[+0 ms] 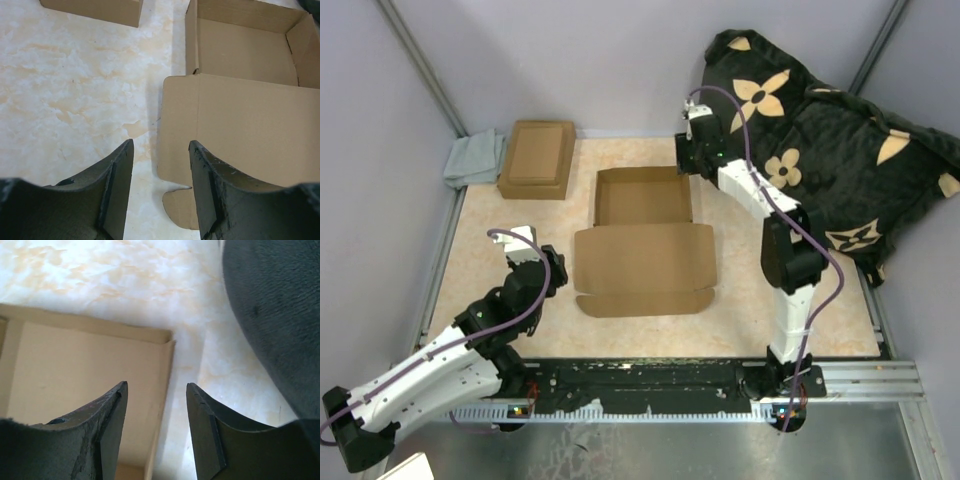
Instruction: Fold the paper box
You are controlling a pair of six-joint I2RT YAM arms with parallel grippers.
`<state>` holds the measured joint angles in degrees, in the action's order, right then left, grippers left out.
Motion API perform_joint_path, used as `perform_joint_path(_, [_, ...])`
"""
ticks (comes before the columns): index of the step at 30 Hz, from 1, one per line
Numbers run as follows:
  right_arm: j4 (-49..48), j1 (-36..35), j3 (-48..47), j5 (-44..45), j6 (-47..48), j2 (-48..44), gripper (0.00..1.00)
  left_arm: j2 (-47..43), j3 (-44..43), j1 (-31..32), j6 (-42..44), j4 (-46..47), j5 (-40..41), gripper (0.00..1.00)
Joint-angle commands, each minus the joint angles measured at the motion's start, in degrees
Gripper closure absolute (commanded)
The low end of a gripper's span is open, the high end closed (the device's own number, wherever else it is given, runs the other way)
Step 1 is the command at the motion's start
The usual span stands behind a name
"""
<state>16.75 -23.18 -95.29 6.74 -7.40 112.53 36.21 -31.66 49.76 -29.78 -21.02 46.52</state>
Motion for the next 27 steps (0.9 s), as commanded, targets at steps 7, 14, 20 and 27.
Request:
perform_joint_path(7, [12.1,2.5,-17.7,-3.5,-3.4,15.4,0.48,-0.6,0.8,0.1,-0.2,0.4,1.2,0.45])
perform_joint_path(14, [13.9,2.5,-18.8,-1.5,-2.8,19.1,0.51,-0.4,0.9,0.1,-0.3,0.4,1.0,0.45])
perform_joint_path(20, [14.3,2.6,-15.7,1.8,-6.2,18.3,0.92,-0.1,0.9,0.1,0.0,0.8,0.9,0.45])
perform_joint_path(27, [7.1,3.3,1.1,-3.4,-16.4,6.8,0.94,0.1,0.7,0.1,0.2,0.9,1.0,0.45])
